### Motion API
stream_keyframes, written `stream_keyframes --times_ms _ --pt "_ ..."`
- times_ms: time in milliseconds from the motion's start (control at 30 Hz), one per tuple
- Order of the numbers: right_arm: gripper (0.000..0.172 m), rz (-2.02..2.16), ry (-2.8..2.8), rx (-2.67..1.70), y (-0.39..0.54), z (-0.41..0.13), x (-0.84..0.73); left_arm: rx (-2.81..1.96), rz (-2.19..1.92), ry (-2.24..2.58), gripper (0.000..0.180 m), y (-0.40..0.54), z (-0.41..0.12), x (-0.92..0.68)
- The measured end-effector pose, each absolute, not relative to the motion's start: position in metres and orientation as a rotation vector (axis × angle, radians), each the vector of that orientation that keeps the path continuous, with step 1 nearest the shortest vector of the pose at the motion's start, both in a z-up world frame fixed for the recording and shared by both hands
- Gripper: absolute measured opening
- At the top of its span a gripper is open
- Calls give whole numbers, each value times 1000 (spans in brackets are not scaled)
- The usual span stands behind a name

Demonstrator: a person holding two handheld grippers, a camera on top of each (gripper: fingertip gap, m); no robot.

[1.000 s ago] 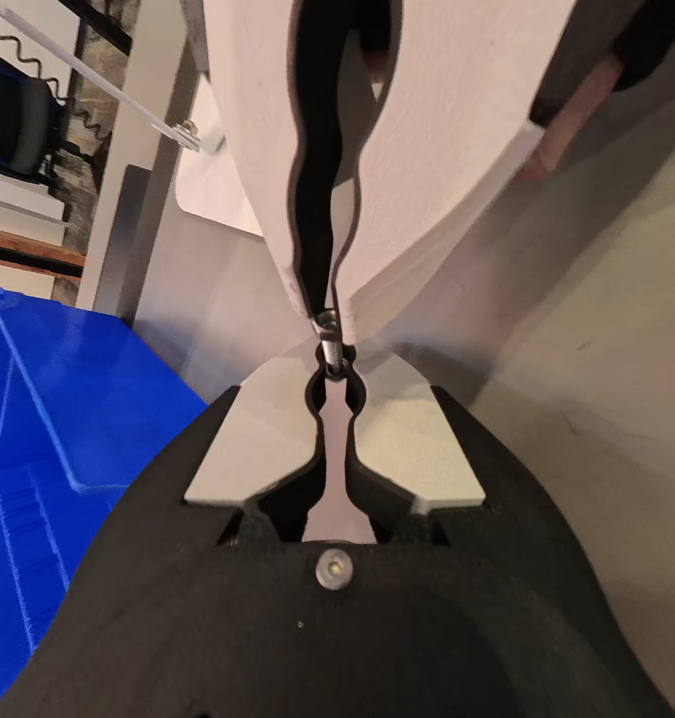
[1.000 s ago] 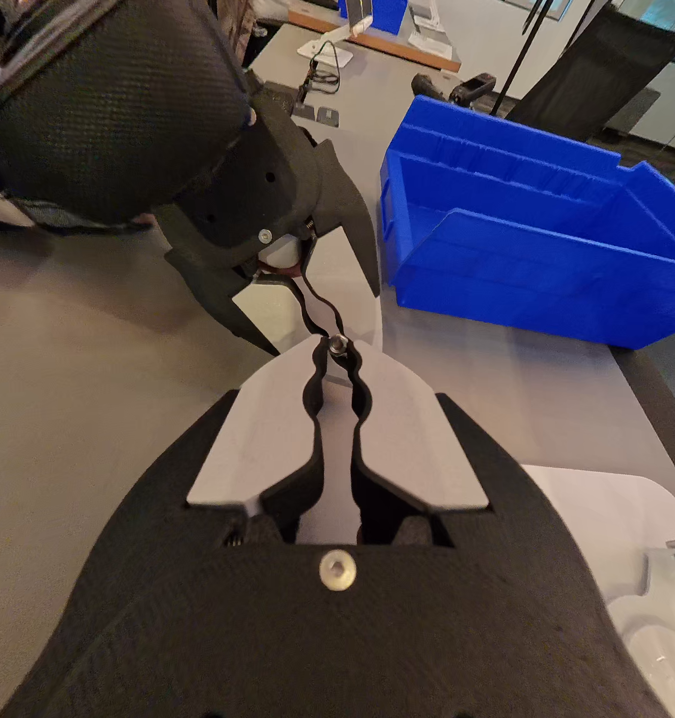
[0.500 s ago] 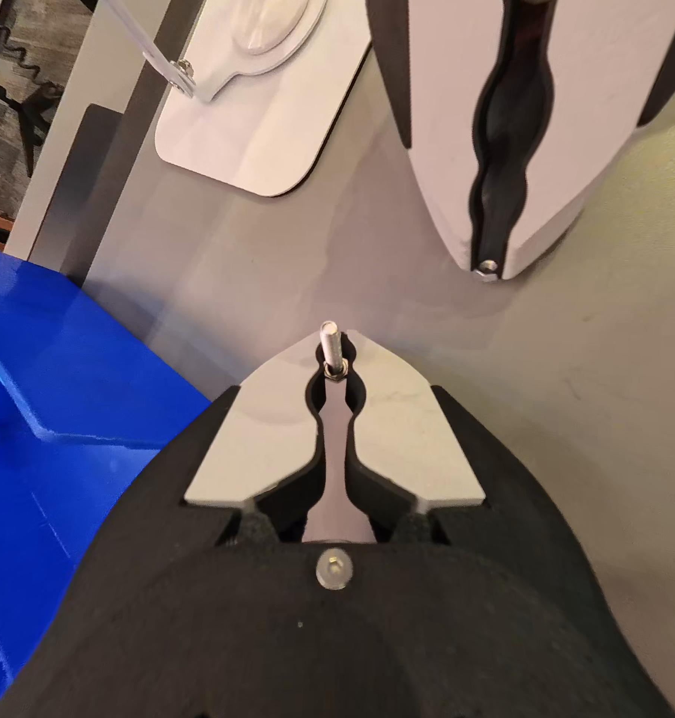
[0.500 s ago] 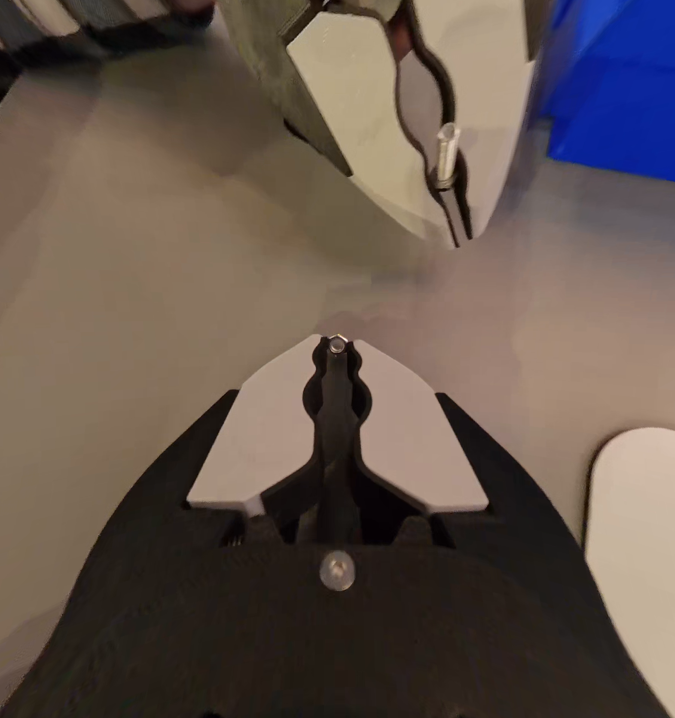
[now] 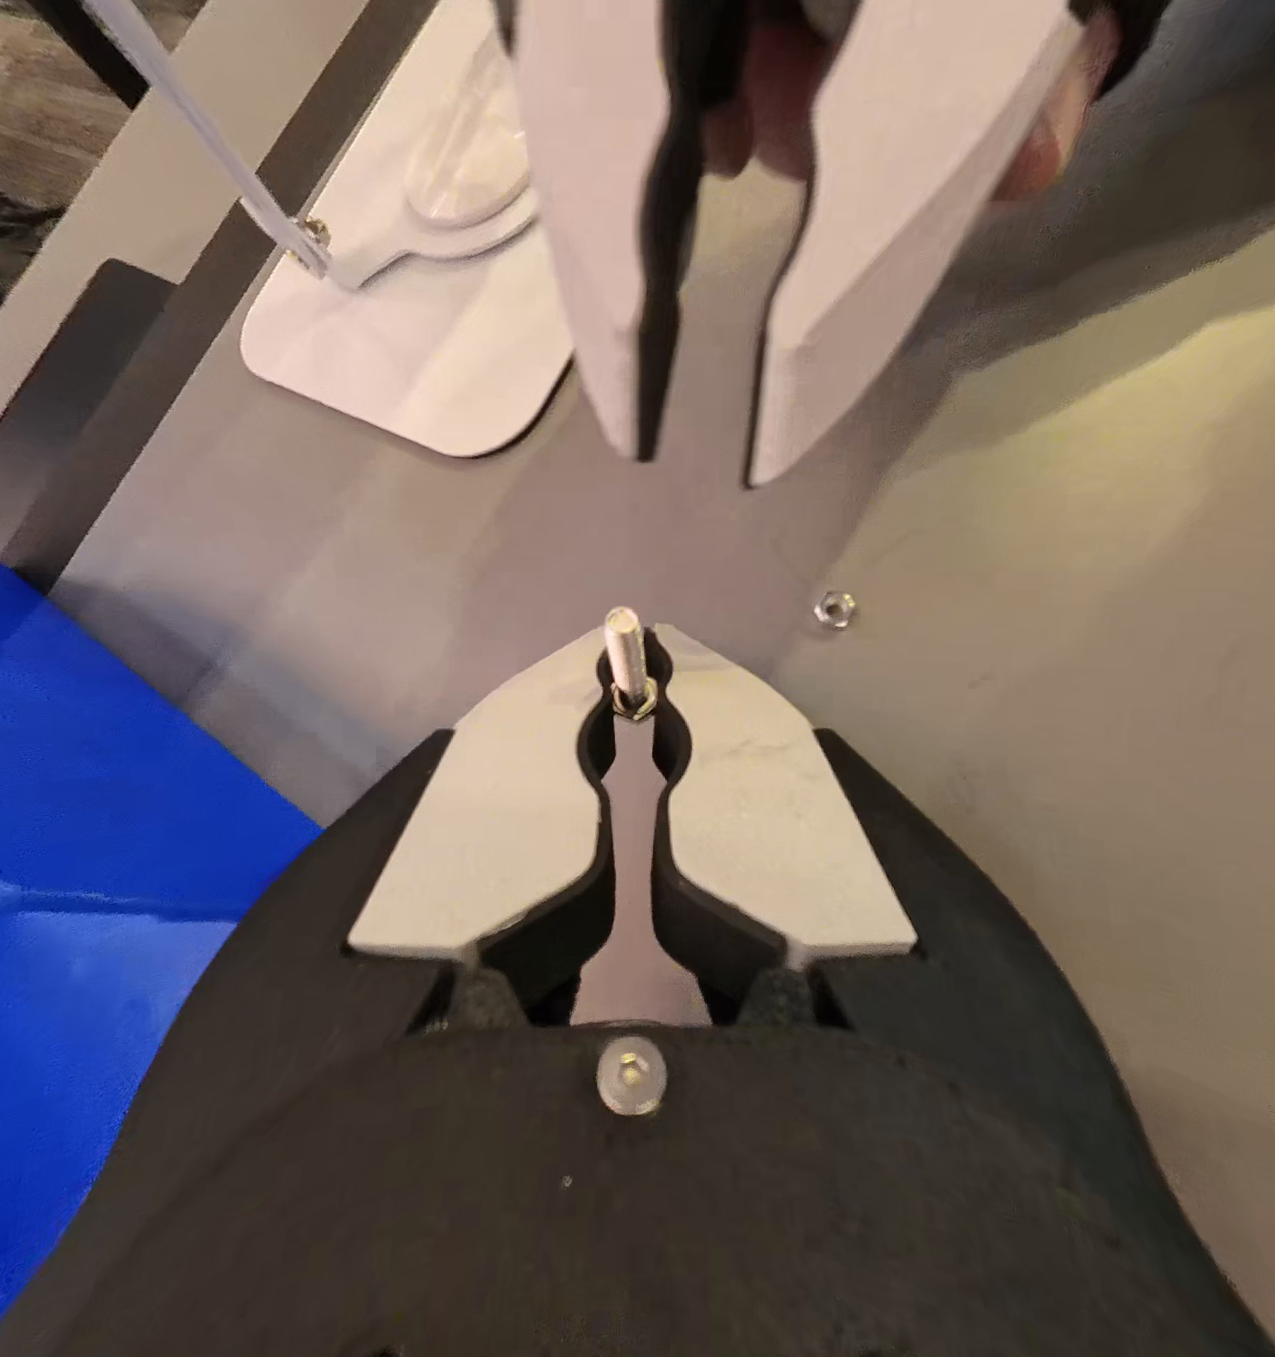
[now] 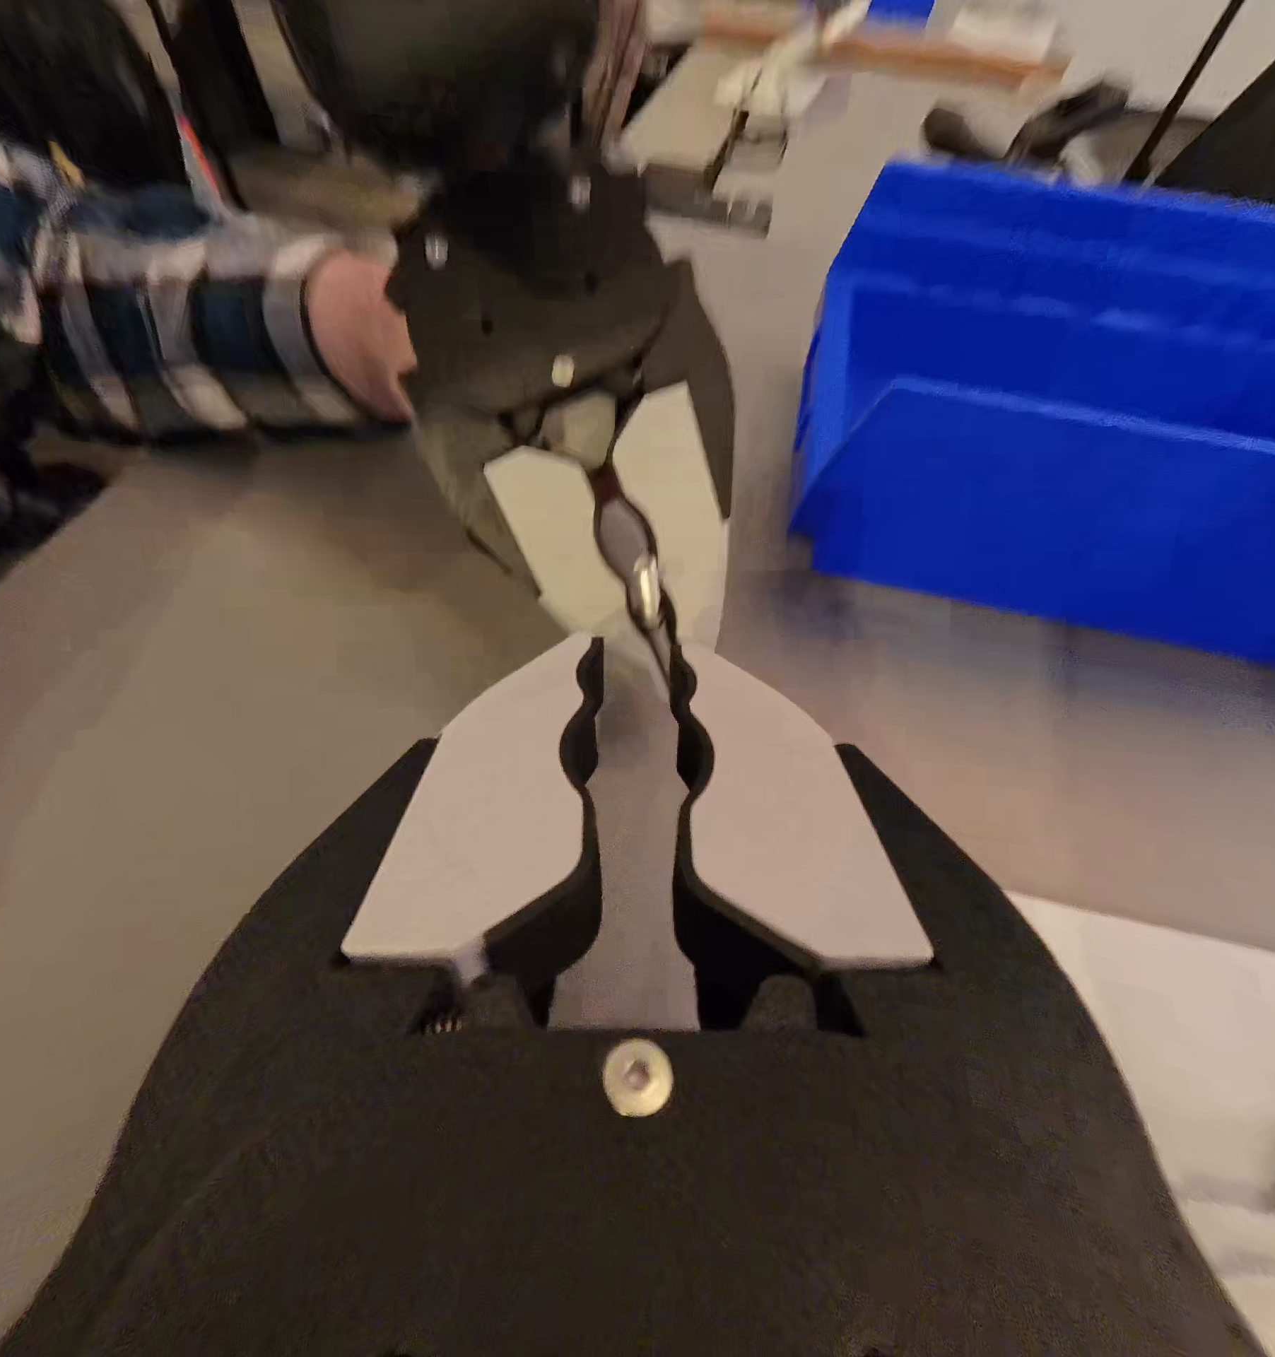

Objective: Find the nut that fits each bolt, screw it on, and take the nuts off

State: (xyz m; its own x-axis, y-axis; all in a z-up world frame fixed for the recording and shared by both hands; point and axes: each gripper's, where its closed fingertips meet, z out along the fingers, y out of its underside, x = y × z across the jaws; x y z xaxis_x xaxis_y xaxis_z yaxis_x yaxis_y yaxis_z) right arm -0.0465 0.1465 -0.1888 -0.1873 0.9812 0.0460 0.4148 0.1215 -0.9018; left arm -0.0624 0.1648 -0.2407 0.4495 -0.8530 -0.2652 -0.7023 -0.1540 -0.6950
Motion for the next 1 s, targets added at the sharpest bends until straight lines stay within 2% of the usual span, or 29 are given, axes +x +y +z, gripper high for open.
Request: stream_keyframes --times_ms 267,367,700,733,867,1000 --pt "16 1165 -1667 -1256 129 -178 -72 -1916 -361 1313 4 156 -239 -50" --pt "0 1157 -1685 -1247 128 -181 -75 -1911 -360 1313 4 156 -240 -49" --pt "0 1273 -1574 -1226 135 -165 -69 -1899 -409 1284 5 156 -234 -48" --pt "0 1272 -1584 -1224 134 -166 -69 -1898 -400 1283 5 156 -233 -49" --pt "22 1207 -1620 -1226 134 -174 -70 -1905 -385 1298 4 156 -236 -50" --pt "20 1159 -1637 -1198 134 -173 -70 -1900 -384 1302 4 155 -235 -49"
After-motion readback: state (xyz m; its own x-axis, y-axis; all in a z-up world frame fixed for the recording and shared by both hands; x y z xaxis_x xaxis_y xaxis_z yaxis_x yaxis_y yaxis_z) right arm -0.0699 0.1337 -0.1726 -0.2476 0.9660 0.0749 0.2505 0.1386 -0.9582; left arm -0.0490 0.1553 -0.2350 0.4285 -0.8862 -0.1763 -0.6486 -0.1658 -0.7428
